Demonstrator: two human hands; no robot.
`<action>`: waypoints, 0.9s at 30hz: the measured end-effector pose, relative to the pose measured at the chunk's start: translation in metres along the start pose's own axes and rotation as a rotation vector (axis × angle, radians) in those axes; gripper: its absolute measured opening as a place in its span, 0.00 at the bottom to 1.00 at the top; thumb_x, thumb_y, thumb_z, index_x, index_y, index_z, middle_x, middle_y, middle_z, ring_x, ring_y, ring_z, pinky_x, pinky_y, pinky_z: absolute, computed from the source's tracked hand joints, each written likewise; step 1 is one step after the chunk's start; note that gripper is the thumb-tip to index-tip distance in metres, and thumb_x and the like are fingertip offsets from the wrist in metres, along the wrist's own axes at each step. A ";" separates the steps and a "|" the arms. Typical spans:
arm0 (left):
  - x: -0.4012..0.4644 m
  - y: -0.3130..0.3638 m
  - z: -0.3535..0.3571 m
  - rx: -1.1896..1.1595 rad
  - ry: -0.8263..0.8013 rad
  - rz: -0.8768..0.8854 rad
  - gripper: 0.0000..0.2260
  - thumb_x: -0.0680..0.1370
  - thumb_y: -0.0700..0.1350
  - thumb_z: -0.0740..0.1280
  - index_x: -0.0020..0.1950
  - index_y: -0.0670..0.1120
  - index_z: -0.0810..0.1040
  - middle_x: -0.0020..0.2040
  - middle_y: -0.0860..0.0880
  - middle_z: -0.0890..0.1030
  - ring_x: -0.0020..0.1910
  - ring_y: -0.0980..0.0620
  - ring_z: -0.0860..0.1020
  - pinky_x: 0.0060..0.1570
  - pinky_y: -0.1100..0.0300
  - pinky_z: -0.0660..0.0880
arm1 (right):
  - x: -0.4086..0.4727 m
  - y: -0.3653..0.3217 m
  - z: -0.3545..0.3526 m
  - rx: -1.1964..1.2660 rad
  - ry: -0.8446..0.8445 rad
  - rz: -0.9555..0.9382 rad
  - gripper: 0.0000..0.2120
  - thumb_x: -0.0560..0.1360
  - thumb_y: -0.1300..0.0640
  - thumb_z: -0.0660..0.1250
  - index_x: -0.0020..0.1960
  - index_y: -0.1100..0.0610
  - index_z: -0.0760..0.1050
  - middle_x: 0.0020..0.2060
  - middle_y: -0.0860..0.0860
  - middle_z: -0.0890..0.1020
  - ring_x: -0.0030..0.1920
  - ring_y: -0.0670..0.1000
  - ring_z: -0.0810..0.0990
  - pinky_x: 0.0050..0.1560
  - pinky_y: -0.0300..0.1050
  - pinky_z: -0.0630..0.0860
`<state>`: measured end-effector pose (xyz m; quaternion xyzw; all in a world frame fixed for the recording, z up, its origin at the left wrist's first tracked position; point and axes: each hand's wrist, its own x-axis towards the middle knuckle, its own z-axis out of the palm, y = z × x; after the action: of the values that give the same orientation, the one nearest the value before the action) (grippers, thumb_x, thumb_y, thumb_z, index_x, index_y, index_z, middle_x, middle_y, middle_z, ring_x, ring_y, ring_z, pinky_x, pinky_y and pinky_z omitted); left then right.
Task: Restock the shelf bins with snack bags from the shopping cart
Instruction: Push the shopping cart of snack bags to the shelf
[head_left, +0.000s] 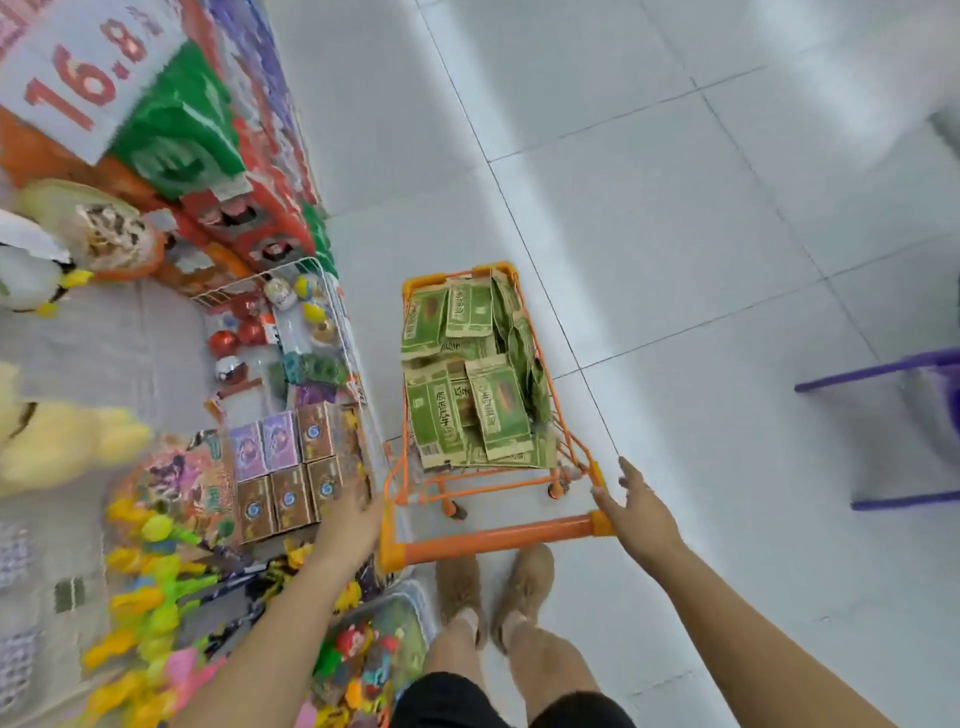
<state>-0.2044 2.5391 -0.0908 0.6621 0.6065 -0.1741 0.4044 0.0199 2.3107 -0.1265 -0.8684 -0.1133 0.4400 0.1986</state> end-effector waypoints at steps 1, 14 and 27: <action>0.012 -0.006 0.009 -0.049 -0.041 -0.066 0.26 0.82 0.54 0.55 0.77 0.45 0.55 0.73 0.41 0.66 0.69 0.41 0.67 0.64 0.50 0.66 | 0.008 0.000 0.010 0.026 -0.005 0.020 0.31 0.80 0.45 0.59 0.78 0.53 0.52 0.72 0.55 0.67 0.70 0.57 0.69 0.65 0.49 0.66; 0.034 -0.026 0.080 -0.250 -0.037 0.091 0.33 0.77 0.62 0.59 0.77 0.53 0.49 0.77 0.52 0.55 0.74 0.45 0.58 0.69 0.44 0.60 | 0.010 0.033 0.056 0.012 0.196 0.013 0.36 0.78 0.66 0.51 0.76 0.37 0.45 0.55 0.55 0.74 0.46 0.58 0.76 0.46 0.52 0.74; 0.023 0.044 0.126 0.289 -0.326 0.518 0.41 0.73 0.50 0.71 0.76 0.61 0.46 0.73 0.46 0.59 0.62 0.42 0.72 0.55 0.52 0.72 | -0.064 0.150 0.074 0.282 0.396 0.213 0.23 0.82 0.54 0.56 0.75 0.43 0.58 0.71 0.51 0.67 0.60 0.54 0.74 0.49 0.43 0.67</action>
<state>-0.1260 2.4628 -0.1700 0.8081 0.3145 -0.2534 0.4288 -0.0743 2.1707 -0.1864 -0.9084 0.0820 0.2915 0.2884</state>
